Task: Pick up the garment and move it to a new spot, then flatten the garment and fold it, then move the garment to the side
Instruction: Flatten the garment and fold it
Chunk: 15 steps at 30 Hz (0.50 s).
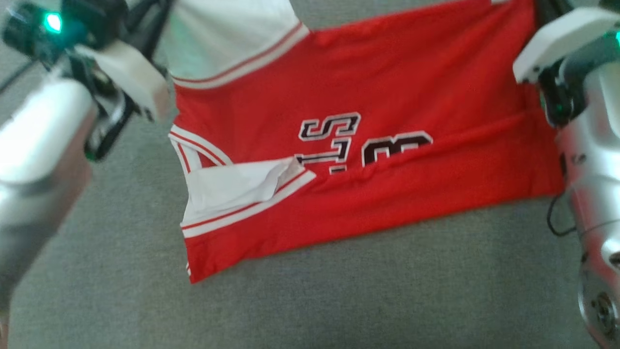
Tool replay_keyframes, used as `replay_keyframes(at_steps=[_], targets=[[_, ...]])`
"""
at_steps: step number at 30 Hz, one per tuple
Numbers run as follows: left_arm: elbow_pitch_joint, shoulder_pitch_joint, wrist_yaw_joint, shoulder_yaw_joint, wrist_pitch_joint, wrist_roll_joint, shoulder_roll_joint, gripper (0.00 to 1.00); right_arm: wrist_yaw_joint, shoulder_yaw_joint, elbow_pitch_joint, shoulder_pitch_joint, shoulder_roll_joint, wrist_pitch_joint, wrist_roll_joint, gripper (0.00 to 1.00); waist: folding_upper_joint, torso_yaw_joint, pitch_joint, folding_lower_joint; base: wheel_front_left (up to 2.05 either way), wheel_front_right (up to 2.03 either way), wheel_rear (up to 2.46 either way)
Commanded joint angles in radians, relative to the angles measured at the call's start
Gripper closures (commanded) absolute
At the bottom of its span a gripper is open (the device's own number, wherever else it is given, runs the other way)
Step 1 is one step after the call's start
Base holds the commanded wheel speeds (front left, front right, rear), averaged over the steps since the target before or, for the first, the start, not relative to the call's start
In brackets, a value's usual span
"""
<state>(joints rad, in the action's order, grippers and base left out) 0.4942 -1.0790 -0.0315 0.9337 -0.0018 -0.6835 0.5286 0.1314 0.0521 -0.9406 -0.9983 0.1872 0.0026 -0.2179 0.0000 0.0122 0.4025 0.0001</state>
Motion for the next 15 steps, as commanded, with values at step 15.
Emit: replay_keyframes(at_steps=[15], targets=[[0.252,-0.199,-0.011,-0.040,-0.216,0.095,-0.076,1.00,-0.001,0.156,0.083,-0.057,0.032,-0.125,-0.238,1.00,0.0000,-0.017,0.010,-0.0001,0.00,0.00,0.00]])
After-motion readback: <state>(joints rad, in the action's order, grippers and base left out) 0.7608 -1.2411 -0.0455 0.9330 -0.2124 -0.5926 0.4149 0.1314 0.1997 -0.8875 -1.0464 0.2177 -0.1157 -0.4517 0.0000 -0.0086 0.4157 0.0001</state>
